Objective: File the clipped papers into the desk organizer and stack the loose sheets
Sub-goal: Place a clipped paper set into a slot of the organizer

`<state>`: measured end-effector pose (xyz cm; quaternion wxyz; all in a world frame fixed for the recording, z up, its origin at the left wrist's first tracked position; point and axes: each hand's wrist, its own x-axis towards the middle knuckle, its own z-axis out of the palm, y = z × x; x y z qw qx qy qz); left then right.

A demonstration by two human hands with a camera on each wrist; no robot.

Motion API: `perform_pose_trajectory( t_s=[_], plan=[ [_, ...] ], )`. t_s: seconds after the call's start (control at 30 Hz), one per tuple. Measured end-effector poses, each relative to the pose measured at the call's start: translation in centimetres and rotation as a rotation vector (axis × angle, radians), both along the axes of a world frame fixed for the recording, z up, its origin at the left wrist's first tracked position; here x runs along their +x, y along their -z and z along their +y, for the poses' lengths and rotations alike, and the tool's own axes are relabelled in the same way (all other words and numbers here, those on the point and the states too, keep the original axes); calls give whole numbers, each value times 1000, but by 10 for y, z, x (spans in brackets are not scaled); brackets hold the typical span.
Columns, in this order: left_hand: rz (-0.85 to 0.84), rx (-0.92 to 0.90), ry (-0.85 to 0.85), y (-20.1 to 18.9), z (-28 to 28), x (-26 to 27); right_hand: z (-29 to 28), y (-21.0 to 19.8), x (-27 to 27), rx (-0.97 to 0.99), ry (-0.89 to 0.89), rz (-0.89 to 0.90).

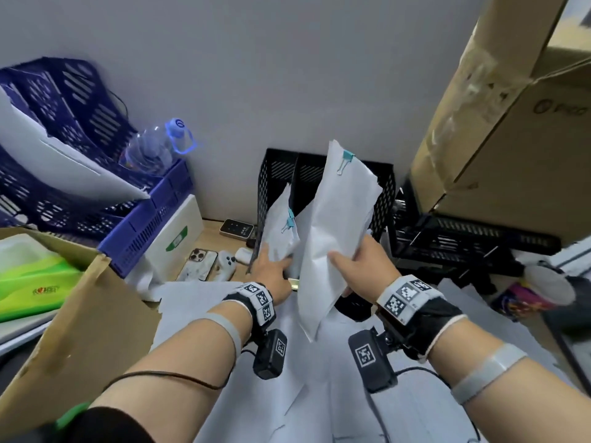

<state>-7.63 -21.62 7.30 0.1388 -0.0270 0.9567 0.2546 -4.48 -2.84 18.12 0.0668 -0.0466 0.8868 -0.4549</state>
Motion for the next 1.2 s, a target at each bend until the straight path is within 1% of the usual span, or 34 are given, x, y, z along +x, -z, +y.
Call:
perform_pose_trajectory(
  t_s=[0.03,0.1,0.17,0.23,0.33,0.43,0.5,0.57,0.63,0.67,0.73,0.8,0.9,1.0,1.03,1.07,1.17,1.2],
  plan=[
    [-10,-9,-12,-1,-1,-1,-2,-1,-2,-6,0,-10],
    [-2,34,-69,-5,-6,-5,-8,-5,-5,-15,-7,-28],
    [42,168,-130,-9,-13,-9,-17,-9,-9,-38,-32,-52],
    [88,290,-151,-13,-21,-13,-29,-14,-16,-29,-66,-56],
    [129,402,-161,-18,-32,-14,-50,-16,-34,-3,-48,-69],
    [134,409,-160,-27,-38,-11,-71,-14,-49,-56,29,-76],
    [126,403,-160,-30,-40,-11,-82,-9,-57,-52,100,-109],
    [110,400,-147,-31,-41,-10,-92,-2,-65,-49,188,-186],
    [134,392,-118,-29,-43,-11,-99,3,-75,-16,243,-195],
    [145,397,-103,-27,-44,-11,-100,6,-81,-29,260,-198],
    [143,410,-77,-25,-45,-12,-104,11,-90,-150,288,-214],
    [140,403,-57,-26,-46,-11,-108,15,-97,-263,306,-193],
    [154,409,-75,-24,-46,-12,-113,18,-98,-301,277,-197],
    [126,423,-97,-22,-46,-12,-114,24,-97,-290,248,-307],
    [119,428,-104,-20,-47,-13,-115,25,-95,-314,249,-338],
    [121,439,-109,-20,-48,-12,-115,26,-95,-379,255,-351],
    [150,468,-126,-20,-50,-13,-114,25,-94,-679,295,-340],
    [147,487,-141,-22,-51,-13,-114,24,-96,-725,288,-332]
  ],
)
